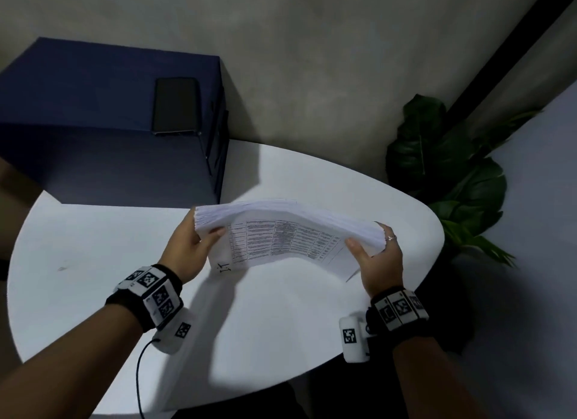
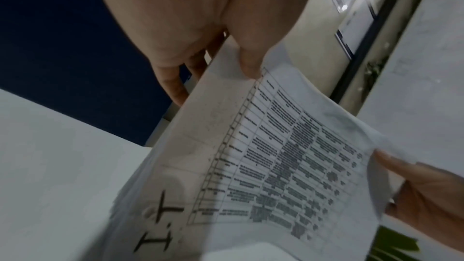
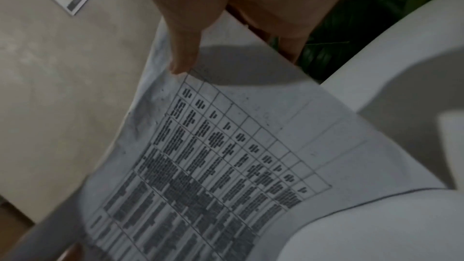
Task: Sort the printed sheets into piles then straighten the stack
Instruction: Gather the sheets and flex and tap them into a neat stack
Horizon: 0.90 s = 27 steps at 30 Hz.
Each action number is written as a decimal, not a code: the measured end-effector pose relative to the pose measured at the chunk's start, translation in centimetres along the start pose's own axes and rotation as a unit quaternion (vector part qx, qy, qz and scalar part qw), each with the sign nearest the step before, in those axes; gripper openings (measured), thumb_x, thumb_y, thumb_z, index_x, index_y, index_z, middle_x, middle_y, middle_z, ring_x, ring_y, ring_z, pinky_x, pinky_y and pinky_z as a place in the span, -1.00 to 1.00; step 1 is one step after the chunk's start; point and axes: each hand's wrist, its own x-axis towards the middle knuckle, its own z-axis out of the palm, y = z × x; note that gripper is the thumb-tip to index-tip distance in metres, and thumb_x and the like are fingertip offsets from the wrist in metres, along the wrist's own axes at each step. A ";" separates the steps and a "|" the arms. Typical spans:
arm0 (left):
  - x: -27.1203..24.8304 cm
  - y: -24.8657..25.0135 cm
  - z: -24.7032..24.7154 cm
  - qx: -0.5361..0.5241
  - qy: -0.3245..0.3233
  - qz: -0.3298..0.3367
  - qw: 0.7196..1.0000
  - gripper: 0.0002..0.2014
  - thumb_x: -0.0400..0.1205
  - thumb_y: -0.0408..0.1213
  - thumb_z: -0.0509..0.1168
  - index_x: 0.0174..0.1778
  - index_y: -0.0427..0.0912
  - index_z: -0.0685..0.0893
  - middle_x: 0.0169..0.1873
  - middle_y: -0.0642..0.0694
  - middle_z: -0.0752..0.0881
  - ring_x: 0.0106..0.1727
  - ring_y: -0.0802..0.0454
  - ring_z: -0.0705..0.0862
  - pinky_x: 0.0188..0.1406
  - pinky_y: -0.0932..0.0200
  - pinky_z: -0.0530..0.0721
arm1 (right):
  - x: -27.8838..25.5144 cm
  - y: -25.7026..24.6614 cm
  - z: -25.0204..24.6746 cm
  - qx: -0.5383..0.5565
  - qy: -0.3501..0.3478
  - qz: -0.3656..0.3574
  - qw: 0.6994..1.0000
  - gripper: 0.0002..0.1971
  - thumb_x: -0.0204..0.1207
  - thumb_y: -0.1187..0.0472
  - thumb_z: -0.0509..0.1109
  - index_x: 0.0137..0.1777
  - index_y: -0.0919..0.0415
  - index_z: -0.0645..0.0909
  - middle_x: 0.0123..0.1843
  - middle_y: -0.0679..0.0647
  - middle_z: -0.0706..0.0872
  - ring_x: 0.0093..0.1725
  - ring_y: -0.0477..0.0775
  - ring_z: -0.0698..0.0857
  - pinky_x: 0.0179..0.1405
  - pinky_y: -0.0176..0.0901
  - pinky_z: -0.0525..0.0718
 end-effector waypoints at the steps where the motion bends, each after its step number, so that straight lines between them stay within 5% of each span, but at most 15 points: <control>1: 0.1 0.2 -0.1 -0.004 0.003 -0.002 1.000 -0.73 0.66 -0.44 0.37 0.13 0.03 0.58 -0.03 0.53 0.71 0.05 0.54 0.66 0.00 0.62 0.54 | 0.1 -0.1 0.0 0.009 0.008 0.002 1.000 -0.67 0.43 0.26 0.58 0.10 0.01 0.54 -0.06 -0.24 0.68 -0.17 -0.59 0.64 -0.19 -0.77 0.48; 5: 0.6 1.7 -0.4 -0.052 0.023 0.014 0.998 -0.69 0.63 -0.39 0.42 0.10 0.14 0.57 -0.01 0.35 0.72 -0.01 0.37 0.68 -0.03 0.55 0.59 | 0.5 -0.5 0.3 0.015 0.033 -0.008 0.999 -0.76 0.44 0.21 0.57 -0.08 -0.09 0.58 -0.12 -0.17 0.72 -0.21 -0.50 0.67 -0.20 -0.72 0.51; 8: 0.8 2.8 0.2 -0.082 0.056 0.029 0.995 -0.81 0.69 -0.29 0.37 0.22 -0.06 0.68 0.06 0.15 0.75 0.06 0.37 0.70 0.06 0.52 0.59 | 0.6 -0.6 0.8 0.052 0.034 -0.024 0.998 -0.77 0.45 0.25 0.56 0.04 0.03 0.62 -0.07 -0.18 0.70 -0.15 -0.45 0.66 -0.13 -0.62 0.56; 11: 1.5 3.0 0.8 -0.100 0.104 0.006 0.990 -0.88 0.73 -0.33 0.30 0.05 -0.20 0.76 -0.14 0.24 0.79 -0.08 0.39 0.69 -0.05 0.52 0.58 | 0.7 -1.2 1.2 0.078 0.072 -0.019 0.994 -0.89 0.57 0.23 0.42 -0.11 -0.02 0.65 -0.12 -0.17 0.70 -0.24 -0.46 0.63 -0.15 -0.55 0.52; 14: 2.0 2.6 1.0 -0.117 0.125 -0.020 0.985 -0.87 0.72 -0.35 0.29 -0.02 -0.18 0.76 -0.15 0.12 0.76 -0.13 0.30 0.65 -0.06 0.41 0.58 | 0.7 -1.5 1.3 0.085 0.091 -0.018 0.992 -0.86 0.59 0.24 0.38 -0.15 0.02 0.70 -0.07 -0.12 0.77 -0.07 -0.34 0.68 -0.01 -0.47 0.53; 22: 2.1 2.8 1.2 -0.112 0.123 -0.024 0.986 -0.88 0.72 -0.37 0.27 0.00 -0.21 0.73 -0.14 0.05 0.72 -0.20 0.39 0.61 -0.14 0.53 0.56 | -0.1 -1.5 0.9 0.021 0.092 -0.059 0.994 -0.93 0.57 0.33 0.39 -0.11 0.26 0.71 -0.01 0.05 0.81 -0.05 -0.46 0.66 -0.02 -0.70 0.44; 25: 2.1 3.2 1.2 -0.109 0.123 -0.028 0.986 -0.88 0.72 -0.36 0.28 0.02 -0.18 0.74 -0.11 0.07 0.74 -0.18 0.44 0.63 -0.13 0.57 0.54 | -0.3 -1.7 0.9 0.018 0.071 -0.095 0.993 -0.96 0.54 0.33 0.45 -0.09 0.19 0.71 0.04 -0.03 0.79 0.05 -0.40 0.68 0.14 -0.51 0.55; 27: 2.0 3.7 1.2 -0.114 0.111 -0.026 0.987 -0.87 0.71 -0.32 0.32 0.11 -0.14 0.75 -0.08 0.12 0.77 -0.10 0.46 0.67 -0.06 0.57 0.55 | -0.4 -1.5 0.8 -0.017 0.026 -0.144 0.989 -0.81 0.46 0.29 0.54 0.06 0.12 0.74 0.16 -0.06 0.75 0.21 -0.27 0.66 0.28 -0.42 0.54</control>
